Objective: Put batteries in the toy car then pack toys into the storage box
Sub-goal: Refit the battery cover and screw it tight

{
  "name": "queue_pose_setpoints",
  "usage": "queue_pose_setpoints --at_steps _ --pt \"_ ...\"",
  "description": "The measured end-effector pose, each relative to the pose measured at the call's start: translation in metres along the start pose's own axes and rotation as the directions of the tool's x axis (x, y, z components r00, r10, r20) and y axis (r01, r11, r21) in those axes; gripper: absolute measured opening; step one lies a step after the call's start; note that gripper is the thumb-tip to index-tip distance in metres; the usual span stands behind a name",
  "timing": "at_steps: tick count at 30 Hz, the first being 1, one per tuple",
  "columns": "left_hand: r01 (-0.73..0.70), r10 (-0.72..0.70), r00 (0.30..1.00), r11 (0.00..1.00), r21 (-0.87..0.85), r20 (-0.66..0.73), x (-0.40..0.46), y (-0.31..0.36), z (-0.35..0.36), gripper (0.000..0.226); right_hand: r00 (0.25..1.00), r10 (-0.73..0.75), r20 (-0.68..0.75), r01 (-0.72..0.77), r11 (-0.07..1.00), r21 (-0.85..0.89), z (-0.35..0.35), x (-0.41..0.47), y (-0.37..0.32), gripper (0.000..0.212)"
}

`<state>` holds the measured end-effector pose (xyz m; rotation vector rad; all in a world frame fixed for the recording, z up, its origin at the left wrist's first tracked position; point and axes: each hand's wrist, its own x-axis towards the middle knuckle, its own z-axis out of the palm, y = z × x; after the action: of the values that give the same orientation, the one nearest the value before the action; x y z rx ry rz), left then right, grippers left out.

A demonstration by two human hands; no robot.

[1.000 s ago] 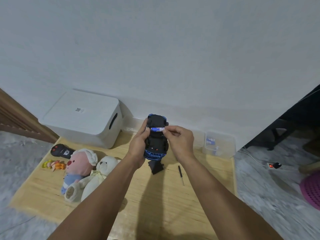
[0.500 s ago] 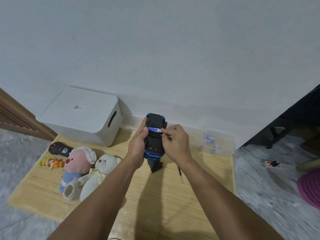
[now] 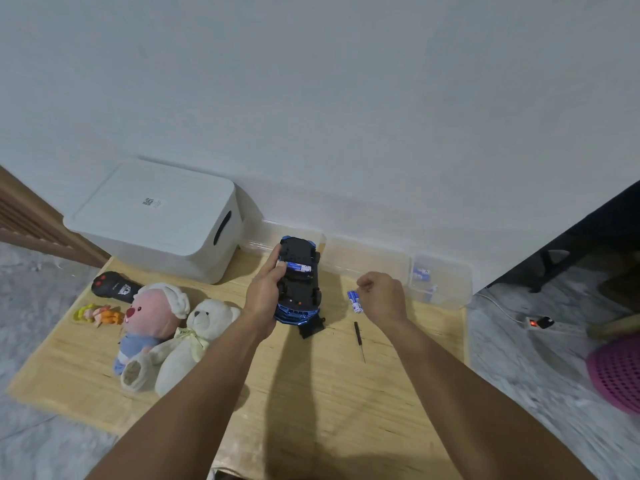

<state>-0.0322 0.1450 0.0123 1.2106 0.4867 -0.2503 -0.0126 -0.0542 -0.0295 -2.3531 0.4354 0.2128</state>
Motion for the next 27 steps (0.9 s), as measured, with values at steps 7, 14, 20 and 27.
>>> queue_pose_setpoints --at_steps 7,14,20,27 --pt "0.015 -0.015 0.999 1.000 0.000 -0.038 -0.002 0.000 -0.006 0.041 0.998 0.023 0.050 -0.006 0.950 -0.314 0.013 0.000 0.002 0.010" --pt "0.040 -0.039 0.999 0.999 0.009 -0.031 0.000 -0.004 -0.003 0.040 0.991 0.135 0.008 -0.128 0.956 -0.266 0.010 -0.001 0.001 0.029" --pt "0.061 -0.061 0.997 0.998 -0.002 -0.040 -0.002 -0.005 0.000 0.041 0.974 0.228 0.001 -0.226 0.966 -0.125 0.006 -0.003 0.003 0.035" --pt "0.067 -0.067 0.997 0.998 -0.001 -0.046 -0.002 -0.008 0.000 0.040 0.957 0.287 0.039 -0.286 0.958 -0.028 -0.003 -0.004 0.006 0.030"
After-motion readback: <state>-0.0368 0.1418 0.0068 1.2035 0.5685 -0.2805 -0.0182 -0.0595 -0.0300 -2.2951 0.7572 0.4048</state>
